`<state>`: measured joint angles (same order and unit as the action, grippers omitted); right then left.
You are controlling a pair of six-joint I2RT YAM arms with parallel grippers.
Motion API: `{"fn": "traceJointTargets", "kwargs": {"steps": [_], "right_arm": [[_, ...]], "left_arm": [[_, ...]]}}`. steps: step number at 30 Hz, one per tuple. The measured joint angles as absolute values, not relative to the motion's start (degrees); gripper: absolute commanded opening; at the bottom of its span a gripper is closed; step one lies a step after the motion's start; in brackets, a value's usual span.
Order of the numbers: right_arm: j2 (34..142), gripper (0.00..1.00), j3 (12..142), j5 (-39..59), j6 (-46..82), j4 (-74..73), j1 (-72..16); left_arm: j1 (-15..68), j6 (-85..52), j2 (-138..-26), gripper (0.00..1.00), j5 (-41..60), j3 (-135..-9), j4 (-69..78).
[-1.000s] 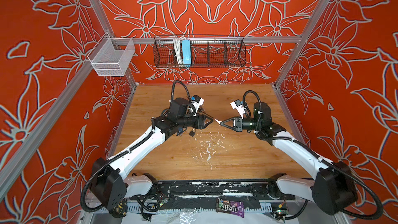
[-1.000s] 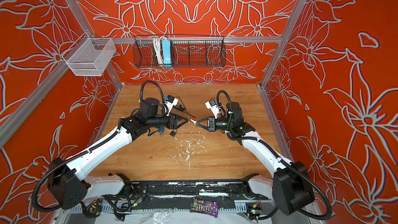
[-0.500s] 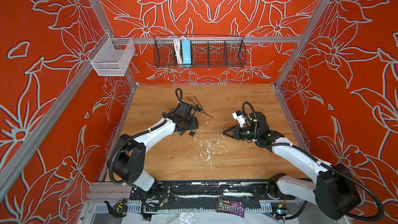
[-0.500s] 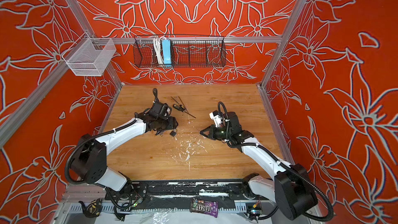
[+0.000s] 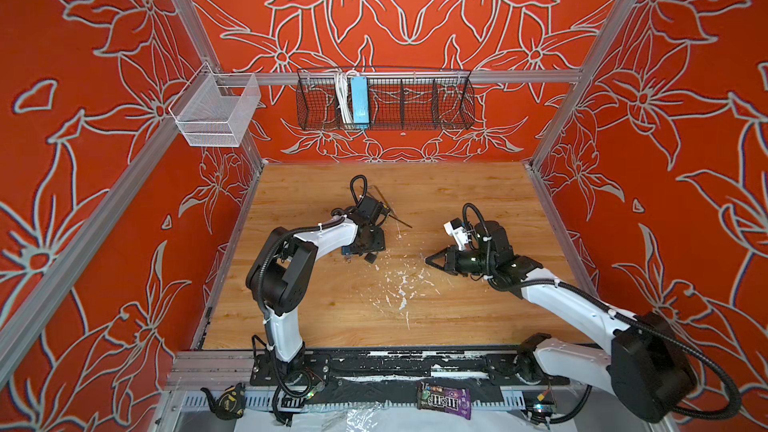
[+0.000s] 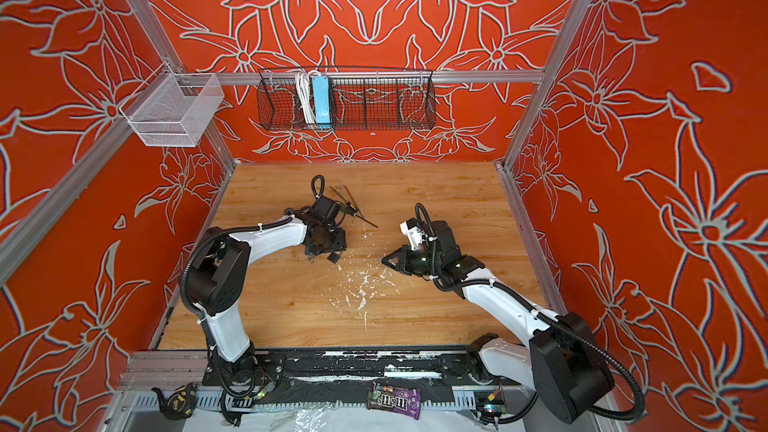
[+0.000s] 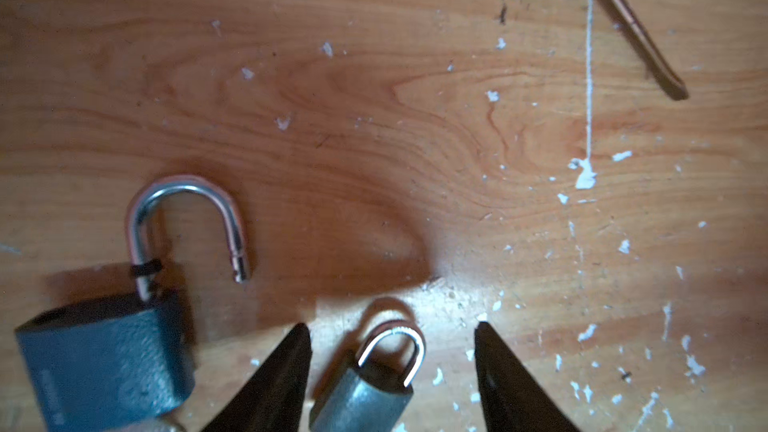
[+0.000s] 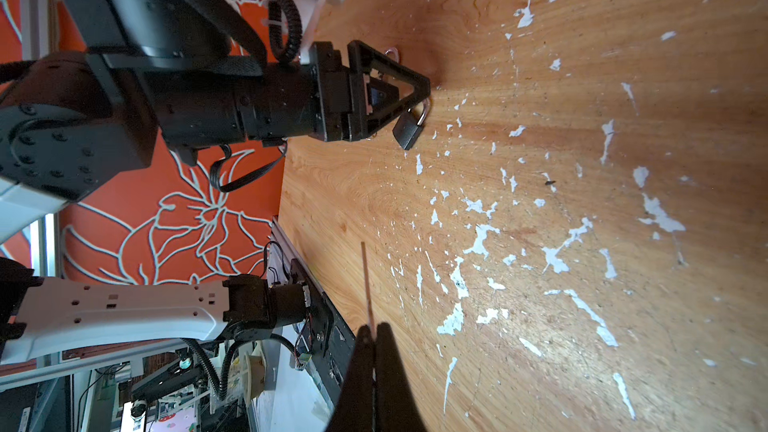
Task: Unlock with the key
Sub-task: 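Lower the left gripper onto the small dark padlock and close on it, then lift the dark padlock with the left gripper toward the right gripper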
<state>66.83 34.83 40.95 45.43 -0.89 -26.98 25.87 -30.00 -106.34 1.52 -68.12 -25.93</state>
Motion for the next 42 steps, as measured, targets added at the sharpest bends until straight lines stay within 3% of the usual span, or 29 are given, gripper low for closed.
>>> {"fn": "traceJointTargets", "kwargs": {"steps": [19,24,42], "right_arm": [[67.0,0.0,34.7,40.66,45.43,-1.21,-27.05],[67.0,0.0,34.61,40.66,45.41,-1.56,-27.05],[67.44,0.0,34.11,40.69,45.43,-3.25,-27.05]], "left_arm": [[32.49,-35.57,-107.33,0.64,-5.39,-68.86,-31.94],[33.74,-39.05,-108.18,0.56,-8.27,-69.89,-34.87],[33.87,-42.13,-110.02,0.43,-9.37,-72.36,-37.21]]}}
